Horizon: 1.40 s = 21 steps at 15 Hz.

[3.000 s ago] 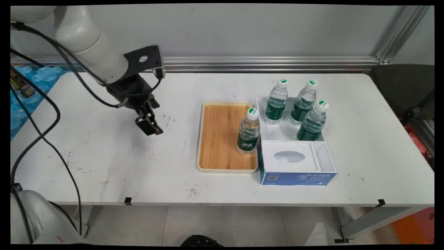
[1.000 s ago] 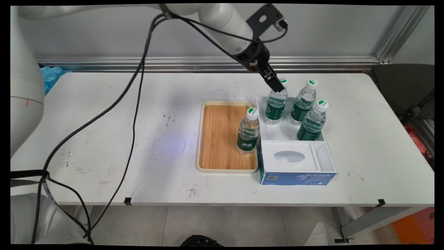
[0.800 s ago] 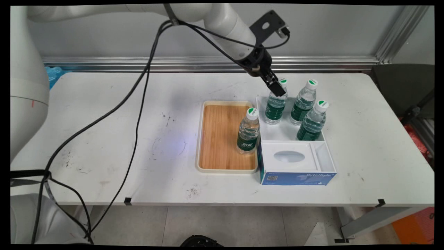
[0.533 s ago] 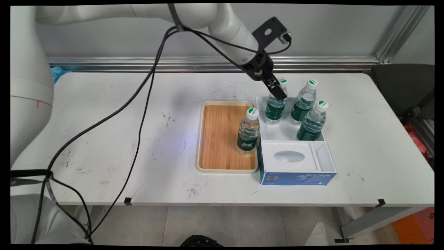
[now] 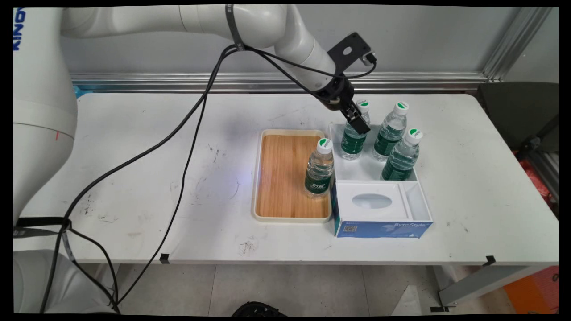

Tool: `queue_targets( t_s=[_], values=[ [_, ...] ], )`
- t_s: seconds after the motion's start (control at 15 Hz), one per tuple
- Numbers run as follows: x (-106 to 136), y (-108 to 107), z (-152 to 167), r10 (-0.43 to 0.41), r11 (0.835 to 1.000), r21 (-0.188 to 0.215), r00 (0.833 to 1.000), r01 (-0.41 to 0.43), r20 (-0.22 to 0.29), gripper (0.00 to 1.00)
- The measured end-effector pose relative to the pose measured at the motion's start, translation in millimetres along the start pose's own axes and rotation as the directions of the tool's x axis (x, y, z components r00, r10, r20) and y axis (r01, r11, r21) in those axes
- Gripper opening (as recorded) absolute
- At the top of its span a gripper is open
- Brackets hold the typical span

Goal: Pick up the green bottle from the white box, then place the picked object on the tray

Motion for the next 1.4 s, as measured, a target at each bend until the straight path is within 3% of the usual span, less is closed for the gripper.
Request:
queue_targets(
  t_s=[0.27,0.33,0.87,1.4],
  values=[
    [-1.8,-0.1,5.1,-0.002,1.0,-0.004,1.0,0.002,0.0,1.0],
    [-2.5,0.0,6.5,-0.003,1.0,-0.007,1.0,0.003,0.0,0.0],
    [-3.1,1.2,1.2,-0.001,1.0,-0.02,1.0,0.001,0.006,0.0],
    [23.2,3.0,-36.0,0.035,0.999,-0.01,0.999,-0.035,-0.021,0.0]
  ],
)
